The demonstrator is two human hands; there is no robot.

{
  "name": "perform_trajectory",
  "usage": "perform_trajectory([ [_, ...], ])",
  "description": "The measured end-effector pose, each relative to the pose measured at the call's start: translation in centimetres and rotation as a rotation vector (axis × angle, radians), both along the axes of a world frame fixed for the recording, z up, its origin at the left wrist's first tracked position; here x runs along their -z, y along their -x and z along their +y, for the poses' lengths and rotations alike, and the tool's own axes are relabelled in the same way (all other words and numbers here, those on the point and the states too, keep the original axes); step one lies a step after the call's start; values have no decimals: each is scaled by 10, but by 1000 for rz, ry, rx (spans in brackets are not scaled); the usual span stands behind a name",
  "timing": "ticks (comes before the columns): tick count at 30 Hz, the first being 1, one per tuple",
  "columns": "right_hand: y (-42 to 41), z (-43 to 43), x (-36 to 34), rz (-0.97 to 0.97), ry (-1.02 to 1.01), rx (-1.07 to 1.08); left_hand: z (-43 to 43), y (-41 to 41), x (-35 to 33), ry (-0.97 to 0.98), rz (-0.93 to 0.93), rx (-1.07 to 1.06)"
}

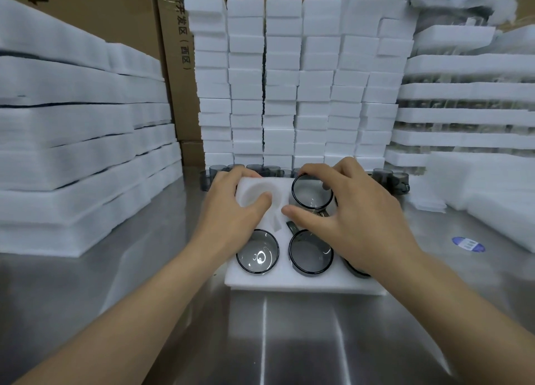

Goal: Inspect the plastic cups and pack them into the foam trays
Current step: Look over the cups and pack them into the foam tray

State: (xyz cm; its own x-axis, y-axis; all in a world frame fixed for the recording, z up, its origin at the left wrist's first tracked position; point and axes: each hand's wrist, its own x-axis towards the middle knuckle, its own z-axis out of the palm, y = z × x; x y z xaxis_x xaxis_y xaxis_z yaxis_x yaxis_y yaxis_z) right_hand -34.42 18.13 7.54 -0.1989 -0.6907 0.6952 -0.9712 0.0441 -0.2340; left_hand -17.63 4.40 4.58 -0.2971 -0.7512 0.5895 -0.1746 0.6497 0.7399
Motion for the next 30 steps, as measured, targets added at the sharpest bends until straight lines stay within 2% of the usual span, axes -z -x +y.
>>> perform_trajectory([
  [10,6,-2,-1,-90,5,-164,0,0,-1,-43,-17,-15],
  [19,9,-7,0,-79,-35,-66,2,0,0,-31,0,-8],
  [22,12,-6,2,-80,-33,-64,3,0,-2,-87,44,12],
  [24,16,-3,2,-54,-17,-69,7,0,-5,-217,171,83],
  [27,20,-2,1,-55,6,-119,7,-3,-8,-689,405,291],
  [29,20,-3,2,-40,12,-148,7,-7,-8,-986,372,504],
  [30,19,-4,3,-23,8,-156,6,-9,-8,-1051,352,597],
])
